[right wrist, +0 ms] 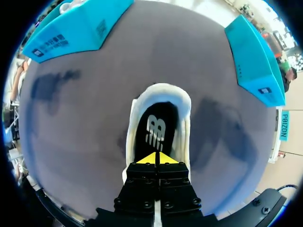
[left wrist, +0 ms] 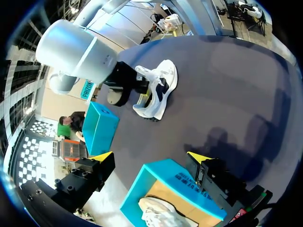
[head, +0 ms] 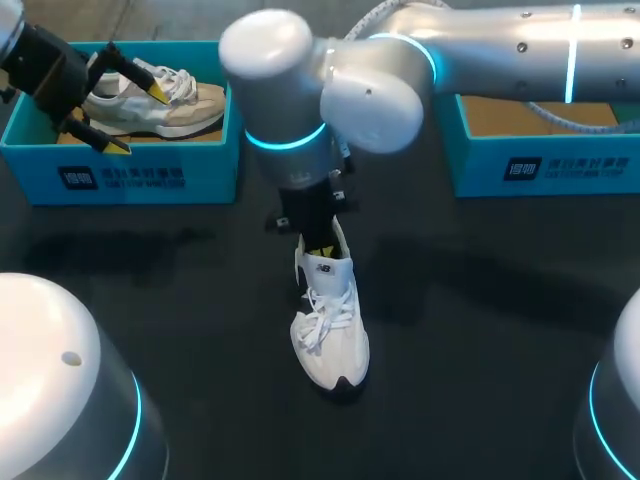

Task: Take the shoe out of the shoebox, open the shoe tongue, remove and reinsert the insole, then place the shoe into the shoebox

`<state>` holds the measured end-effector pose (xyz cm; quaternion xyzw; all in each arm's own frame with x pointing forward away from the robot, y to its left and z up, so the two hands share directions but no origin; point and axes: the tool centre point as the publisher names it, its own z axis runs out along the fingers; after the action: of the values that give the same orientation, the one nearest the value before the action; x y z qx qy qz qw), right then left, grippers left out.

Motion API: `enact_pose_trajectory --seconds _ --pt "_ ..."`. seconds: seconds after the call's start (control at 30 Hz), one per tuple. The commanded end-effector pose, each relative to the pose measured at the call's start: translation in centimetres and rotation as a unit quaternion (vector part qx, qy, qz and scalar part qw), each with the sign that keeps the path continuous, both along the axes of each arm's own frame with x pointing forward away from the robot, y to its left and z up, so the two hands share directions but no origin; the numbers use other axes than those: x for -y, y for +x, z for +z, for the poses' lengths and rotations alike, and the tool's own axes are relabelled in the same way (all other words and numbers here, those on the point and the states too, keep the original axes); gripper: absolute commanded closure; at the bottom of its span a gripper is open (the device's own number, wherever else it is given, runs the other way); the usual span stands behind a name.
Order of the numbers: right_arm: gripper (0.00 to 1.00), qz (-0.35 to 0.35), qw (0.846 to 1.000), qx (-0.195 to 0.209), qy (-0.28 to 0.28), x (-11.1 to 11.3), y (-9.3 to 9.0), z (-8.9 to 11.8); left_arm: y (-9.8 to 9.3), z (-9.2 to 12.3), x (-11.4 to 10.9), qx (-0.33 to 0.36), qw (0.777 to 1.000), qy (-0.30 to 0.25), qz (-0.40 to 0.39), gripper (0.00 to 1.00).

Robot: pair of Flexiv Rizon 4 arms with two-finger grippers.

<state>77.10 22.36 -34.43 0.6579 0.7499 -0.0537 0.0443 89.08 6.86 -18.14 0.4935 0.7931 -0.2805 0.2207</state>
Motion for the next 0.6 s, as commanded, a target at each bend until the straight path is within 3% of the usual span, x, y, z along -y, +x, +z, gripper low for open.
enact_pose_trajectory --seconds 0.03,0.3,0.5,0.53,0.57,0.6 --pt "1.00 -0.005 0.999 -0.032 0.016 0.9 0.1 0.8 0.0 0.0 0.0 0.000 1.000 0.002 0.000 0.00" --pt "1.00 -0.025 0.995 -0.097 0.022 0.9 -1.1 1.6 0.0 0.0 0.0 0.000 1.000 0.002 0.000 0.00" --pt "1.00 -0.032 0.992 -0.114 0.046 0.6 -1.6 0.2 0.0 0.0 0.0 0.000 1.000 0.002 0.000 0.00" --pt "0.74 -0.033 0.992 -0.113 0.048 0.5 -1.7 0.1 0.0 0.0 0.0 0.000 1.000 0.002 0.000 0.00" --pt "0.57 -0.034 0.992 -0.113 0.049 0.4 -1.7 0.0 0.0 0.0 0.0 0.000 1.000 0.002 0.000 0.00" --pt "0.59 -0.034 0.992 -0.113 0.050 0.4 -1.7 0.0 0.0 0.0 0.0 0.000 1.000 0.002 0.000 0.00"
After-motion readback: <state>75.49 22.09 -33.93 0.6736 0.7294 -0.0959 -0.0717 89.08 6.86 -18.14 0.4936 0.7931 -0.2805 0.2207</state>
